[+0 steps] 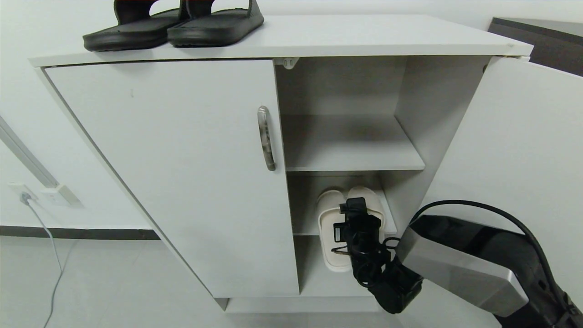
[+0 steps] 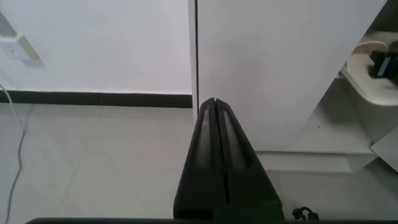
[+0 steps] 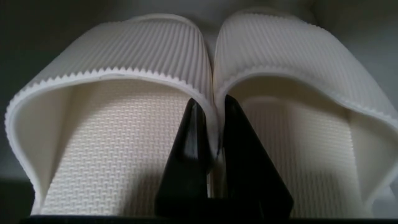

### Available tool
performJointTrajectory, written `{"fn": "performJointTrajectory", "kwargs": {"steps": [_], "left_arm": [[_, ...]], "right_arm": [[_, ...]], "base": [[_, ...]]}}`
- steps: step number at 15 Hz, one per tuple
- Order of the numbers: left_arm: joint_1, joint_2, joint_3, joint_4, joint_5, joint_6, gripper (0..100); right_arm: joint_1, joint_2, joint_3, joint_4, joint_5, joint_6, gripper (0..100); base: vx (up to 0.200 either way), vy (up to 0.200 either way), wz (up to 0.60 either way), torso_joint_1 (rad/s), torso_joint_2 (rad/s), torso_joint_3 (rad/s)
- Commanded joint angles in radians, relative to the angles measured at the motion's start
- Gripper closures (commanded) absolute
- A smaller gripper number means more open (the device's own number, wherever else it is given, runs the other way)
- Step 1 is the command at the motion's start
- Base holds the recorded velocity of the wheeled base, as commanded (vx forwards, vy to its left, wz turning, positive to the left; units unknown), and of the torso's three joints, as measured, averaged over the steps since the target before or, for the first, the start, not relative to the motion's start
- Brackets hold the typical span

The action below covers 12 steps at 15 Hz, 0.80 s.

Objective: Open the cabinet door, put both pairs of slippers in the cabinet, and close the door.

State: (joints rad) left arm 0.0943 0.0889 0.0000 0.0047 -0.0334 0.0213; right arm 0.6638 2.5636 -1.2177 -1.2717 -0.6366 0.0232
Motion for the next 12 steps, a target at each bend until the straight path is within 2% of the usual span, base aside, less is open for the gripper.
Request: {"fn": "performJointTrajectory", "kwargs": {"steps": [1,5,12], "left_arm": [[0.001,0.002,0.0,0.0,0.0,0.0,100],[0.001,0.002,0.0,0.0,0.001,0.0,100],[0.001,0.002,0.0,0.0,0.003,0.0,100]], "right_arm": [[-0.026,0.001,-0.106,0.08,0.029,0.035,100],[-0.058,0.044,-0.273,0.203,0.032,0.04,100],[-0.073,0.153,-0.491,0.265,0.031,-0.011,100]], "base": [[0.0,0.0,0.0,0.0,0.0,0.0],[0.0,0.0,0.0,0.0,0.0,0.0],[0.0,0.0,0.0,0.0,0.0,0.0]]}}
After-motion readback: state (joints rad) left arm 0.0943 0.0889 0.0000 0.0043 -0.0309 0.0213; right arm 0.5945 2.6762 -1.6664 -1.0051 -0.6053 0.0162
